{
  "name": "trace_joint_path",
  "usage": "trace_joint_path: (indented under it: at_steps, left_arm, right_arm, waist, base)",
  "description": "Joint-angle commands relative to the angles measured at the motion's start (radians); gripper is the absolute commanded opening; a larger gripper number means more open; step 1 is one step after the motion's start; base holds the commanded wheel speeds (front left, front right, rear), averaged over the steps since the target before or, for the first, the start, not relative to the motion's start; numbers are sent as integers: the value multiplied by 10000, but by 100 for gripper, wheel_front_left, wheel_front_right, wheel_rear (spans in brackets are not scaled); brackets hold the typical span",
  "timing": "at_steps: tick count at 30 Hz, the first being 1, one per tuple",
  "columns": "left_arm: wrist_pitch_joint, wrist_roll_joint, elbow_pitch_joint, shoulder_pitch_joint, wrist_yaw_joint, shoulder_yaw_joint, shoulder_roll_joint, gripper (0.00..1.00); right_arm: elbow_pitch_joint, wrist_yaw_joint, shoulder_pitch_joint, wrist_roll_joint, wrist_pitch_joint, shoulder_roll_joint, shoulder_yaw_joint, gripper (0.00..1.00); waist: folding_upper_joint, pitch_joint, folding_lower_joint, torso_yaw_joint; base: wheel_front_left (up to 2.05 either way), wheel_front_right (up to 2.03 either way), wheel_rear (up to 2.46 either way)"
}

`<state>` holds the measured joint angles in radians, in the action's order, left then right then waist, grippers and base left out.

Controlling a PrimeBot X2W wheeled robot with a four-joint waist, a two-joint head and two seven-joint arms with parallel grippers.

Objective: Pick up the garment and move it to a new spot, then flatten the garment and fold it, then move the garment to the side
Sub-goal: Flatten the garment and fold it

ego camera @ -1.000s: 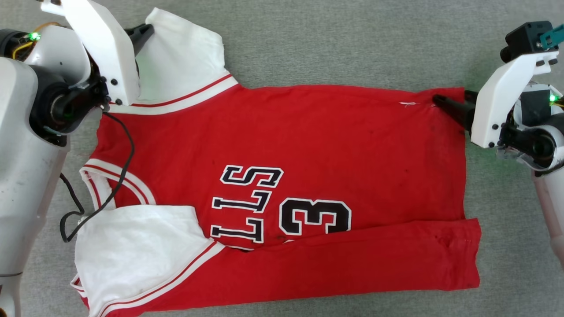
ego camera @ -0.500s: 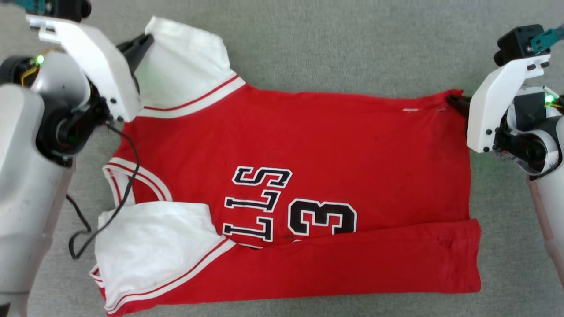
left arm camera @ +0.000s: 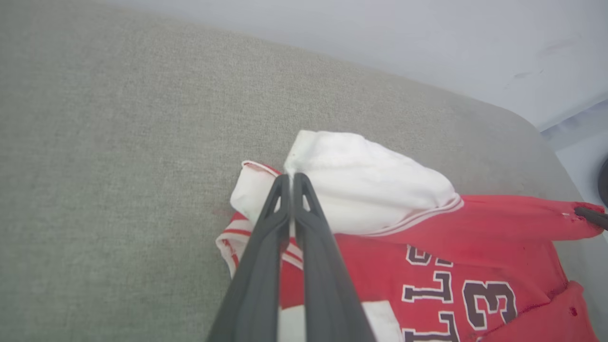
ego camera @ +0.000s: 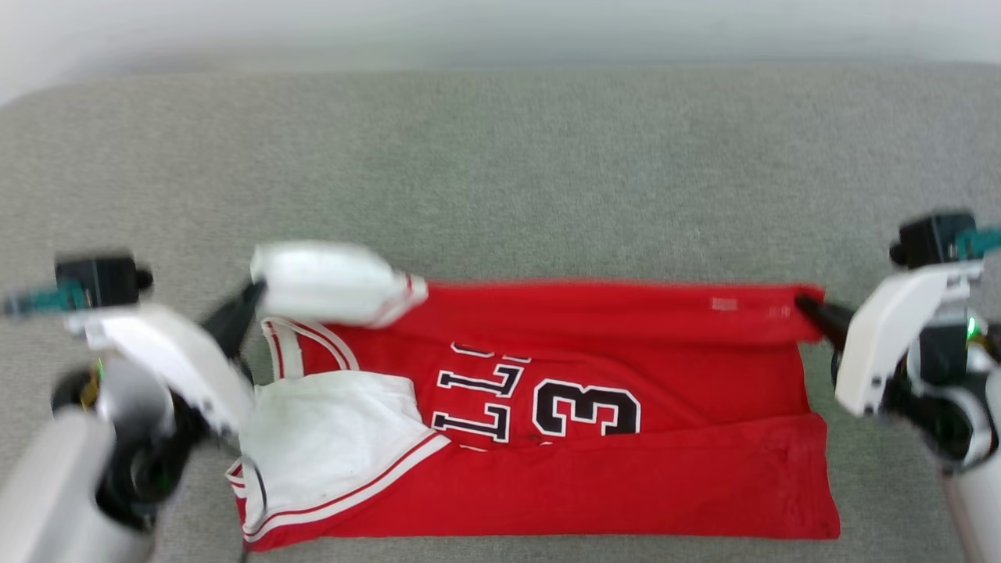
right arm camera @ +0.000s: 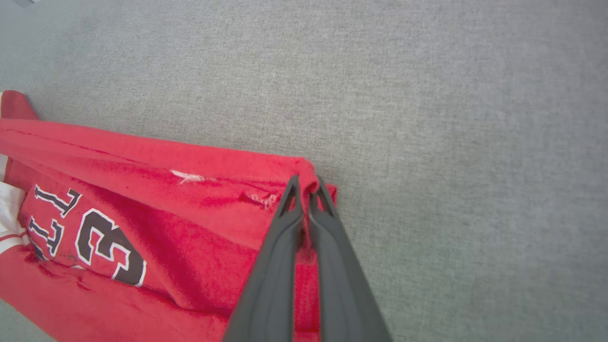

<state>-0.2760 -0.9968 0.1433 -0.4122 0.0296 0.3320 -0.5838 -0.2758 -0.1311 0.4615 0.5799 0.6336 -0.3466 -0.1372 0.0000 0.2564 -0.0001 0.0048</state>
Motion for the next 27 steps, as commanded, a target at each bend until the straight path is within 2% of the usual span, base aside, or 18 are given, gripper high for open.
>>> trace_joint_path:
  at_steps: [1, 6, 12, 13, 14, 15, 16, 20, 24, 27]
  left_arm:
    - [194, -214, -232, 781, 133, -109, 91, 0]
    - [287, -632, -531, 2528, 429, -36, 258, 0]
    - [416, -839, -269, 3574, 669, 87, 517, 0]
    - [367, -815, -172, 3665, 689, 161, 539, 0]
    - [344, -730, -75, 3690, 721, 255, 555, 19]
    - [356, -741, 24, 3652, 742, 296, 625, 56]
    - [349, -765, 105, 3610, 725, 340, 700, 100]
    - [580, -490, 323, 3413, 646, 416, 730, 100]
    - [1629, 246, 241, 2991, 630, 346, 773, 100]
    - [2227, 782, -70, 2811, 789, 418, 827, 100]
  right_arm:
    - [214, 8, -644, 79, -139, 70, 152, 0]
    - [595, 6, -2102, 231, -548, 392, 548, 0]
    - [473, 6, -3382, 147, -964, 877, 952, 0]
    - [405, 8, -3544, 106, -990, 928, 961, 13]
    - [326, 9, -3693, 87, -1043, 1014, 964, 48]
    - [256, 11, -3787, 83, -1091, 1127, 974, 100]
    - [201, 11, -3894, 99, -1115, 1221, 941, 100]
    - [173, 17, -4036, -25, -1307, 1273, 893, 100]
    - [831, 6, -3917, -116, -1638, 1154, 942, 100]
    - [1284, 6, -3939, -106, -1501, 1008, 1188, 100]
  waist:
    - [0, -315, 1, 169]
    - [0, -529, 1, 220]
    - [0, -690, 1, 125]
    - [0, -690, 1, 102]
    - [0, -687, 1, 76]
    - [0, -696, 1, 53]
    - [0, -714, 1, 25]
    - [0, -825, 1, -61]
    - [0, -1154, 1, -126]
    - [0, -1410, 1, -123]
  base:
    - [0, 0, 0]
    - [0, 0, 0]
    - [0, 0, 0]
    - [0, 0, 0]
    - [0, 0, 0]
    - [0, 0, 0]
    - [0, 0, 0]
    - [0, 0, 0]
    - [0, 0, 0]
    - [0, 0, 0]
